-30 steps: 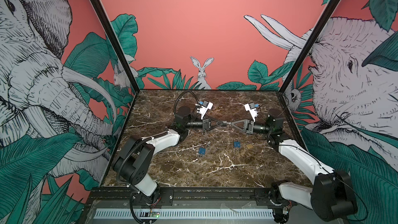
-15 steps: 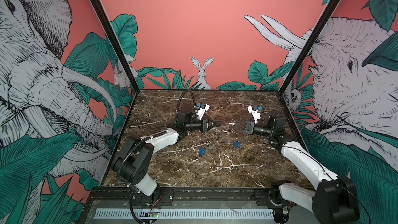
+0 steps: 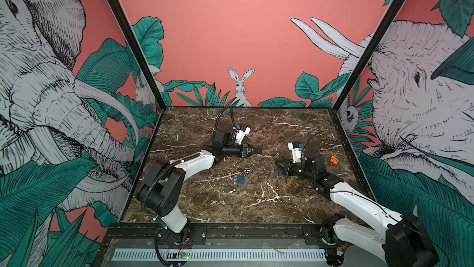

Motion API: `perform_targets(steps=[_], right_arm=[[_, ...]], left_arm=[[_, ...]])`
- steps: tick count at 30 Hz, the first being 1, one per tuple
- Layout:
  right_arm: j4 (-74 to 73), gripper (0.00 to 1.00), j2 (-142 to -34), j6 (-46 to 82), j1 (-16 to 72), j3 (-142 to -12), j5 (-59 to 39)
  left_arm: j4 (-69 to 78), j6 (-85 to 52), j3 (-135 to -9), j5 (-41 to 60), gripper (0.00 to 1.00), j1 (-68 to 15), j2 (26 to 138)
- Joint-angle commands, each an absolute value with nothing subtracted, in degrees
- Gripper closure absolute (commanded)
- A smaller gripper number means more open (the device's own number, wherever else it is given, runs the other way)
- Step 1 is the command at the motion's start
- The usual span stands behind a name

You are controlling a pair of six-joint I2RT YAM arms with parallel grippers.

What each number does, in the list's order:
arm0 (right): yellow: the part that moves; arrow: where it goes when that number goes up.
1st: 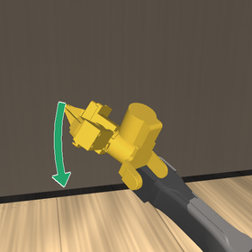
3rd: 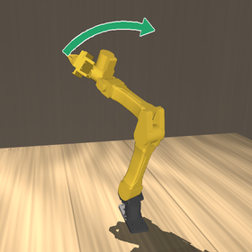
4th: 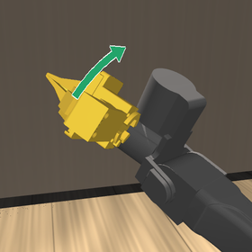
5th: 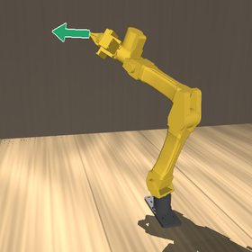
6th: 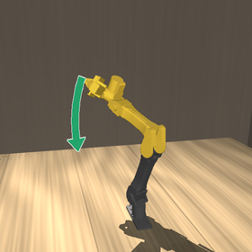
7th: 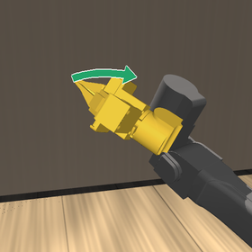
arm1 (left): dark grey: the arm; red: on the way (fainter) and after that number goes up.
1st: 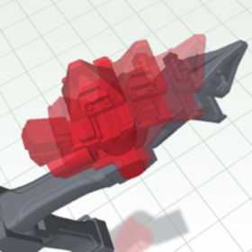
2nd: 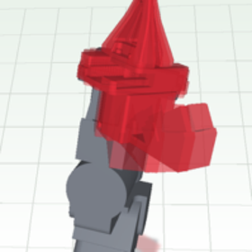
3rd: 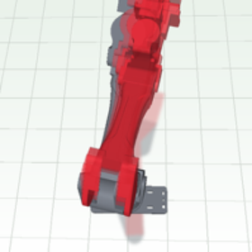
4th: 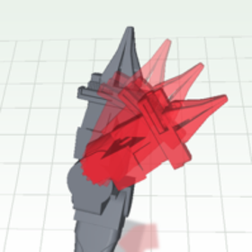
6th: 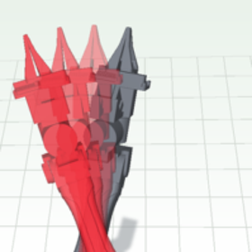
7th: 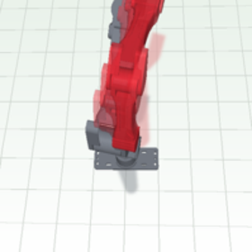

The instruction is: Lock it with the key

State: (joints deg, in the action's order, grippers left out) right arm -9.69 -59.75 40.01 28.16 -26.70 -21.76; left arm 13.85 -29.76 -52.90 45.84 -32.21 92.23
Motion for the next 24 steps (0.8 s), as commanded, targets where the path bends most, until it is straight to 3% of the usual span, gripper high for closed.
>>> perform_targets(steps=[1, 6, 14, 24], right_arm=[[-16.4, 1.0, -59.5, 44.2, 30.5, -24.7, -10.5], [-21.2, 1.0, -62.8, 47.9, 33.7, -22.2, -4.6], [-26.6, 1.0, -71.2, 51.2, 36.0, -22.8, -0.2], [-31.6, 1.0, -80.2, 56.6, 38.8, -22.9, 5.0]], left_arm=[[9.9, -25.7, -52.4, 44.3, 1.0, -32.3, 88.6], [3.3, -20.3, -54.7, 44.5, 1.0, -32.3, 90.4], [-23.0, 1.2, -65.4, 38.5, 1.0, -33.6, 94.6], [-34.9, 11.4, -75.5, 38.6, 1.0, -39.3, 105.6]])
